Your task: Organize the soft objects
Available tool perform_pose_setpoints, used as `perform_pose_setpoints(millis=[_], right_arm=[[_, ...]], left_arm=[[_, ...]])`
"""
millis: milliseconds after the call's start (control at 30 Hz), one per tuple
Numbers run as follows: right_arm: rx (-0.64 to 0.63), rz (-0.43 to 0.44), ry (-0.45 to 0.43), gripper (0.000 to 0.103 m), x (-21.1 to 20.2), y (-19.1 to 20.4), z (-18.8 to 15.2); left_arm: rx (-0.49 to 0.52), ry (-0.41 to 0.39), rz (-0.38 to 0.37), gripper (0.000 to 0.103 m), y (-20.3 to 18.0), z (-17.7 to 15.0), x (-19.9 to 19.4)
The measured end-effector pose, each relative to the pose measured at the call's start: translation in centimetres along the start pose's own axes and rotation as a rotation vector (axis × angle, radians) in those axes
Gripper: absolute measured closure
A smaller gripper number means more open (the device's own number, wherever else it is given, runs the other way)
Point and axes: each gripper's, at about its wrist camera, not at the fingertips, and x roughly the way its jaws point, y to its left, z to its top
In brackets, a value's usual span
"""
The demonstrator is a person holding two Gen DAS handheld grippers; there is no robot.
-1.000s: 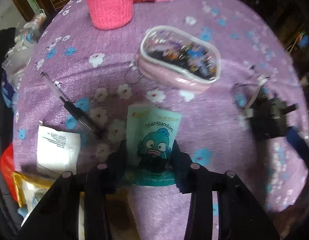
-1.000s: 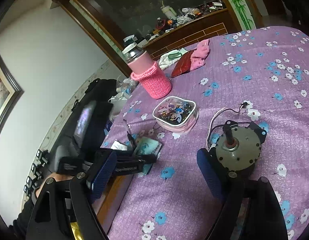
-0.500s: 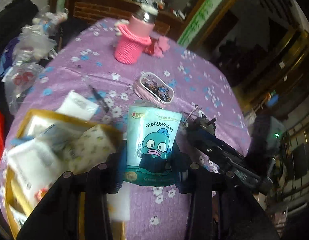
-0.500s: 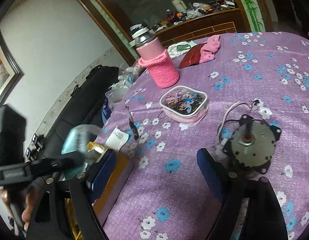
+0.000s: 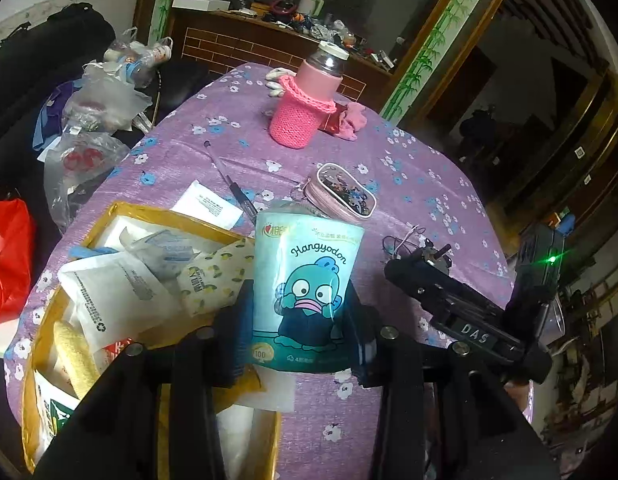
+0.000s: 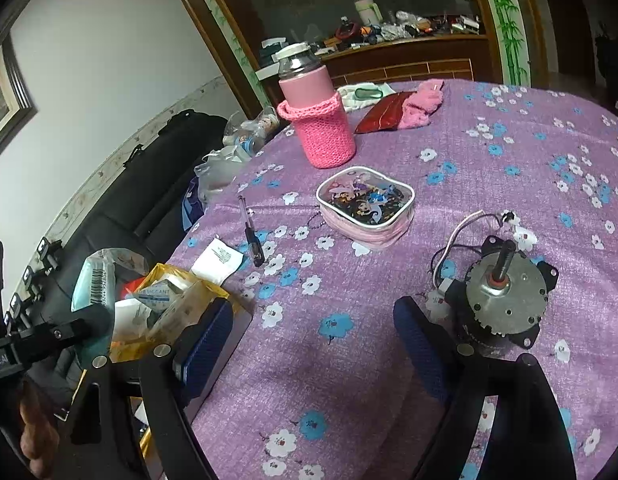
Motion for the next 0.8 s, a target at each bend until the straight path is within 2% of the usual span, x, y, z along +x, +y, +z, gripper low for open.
perform_pose_setpoints(millis=[100,233,400,467,600,667,767,800], right_arm=[[0.031,0.055,0.039,0.020,0.1,-0.1,0.5],[0.019,0.150,0.128,0.019,1.7,1.1,2.9],[-0.052,0.194,0.243,0.021,7.0,3.7,6.8],[-0.062,0.226,0.304,0.025,9.7,5.0,8.1],[-0.171,0.225,0.368,0.025,14.3,8.4,10.1],[-0.163,0.228,0.393,0.026,16.8,9.0,10.9],[-0.195,0.224,0.436,0.032,20.1,10.0,11.6],[-0.211,0.208,0.455,0.038,21.1,10.3,11.6]], left_arm=[[0.001,-0.019,0.029,0.065,0.6,-0.3,-0.5],[-0.029,-0.048,0.043,0.065,2.1,-0.7,-1.5],[-0.074,-0.083,0.054,0.065,4.4,-1.2,-2.7],[-0.089,-0.086,0.063,0.065,5.2,-1.3,-2.8],[-0.111,-0.086,0.058,0.065,6.6,-1.5,-2.6],[-0.118,-0.087,0.062,0.065,6.9,-1.6,-2.6],[-0.136,-0.084,0.053,0.065,7.5,-2.0,-2.6],[-0.140,-0.084,0.053,0.065,7.6,-2.1,-2.7]])
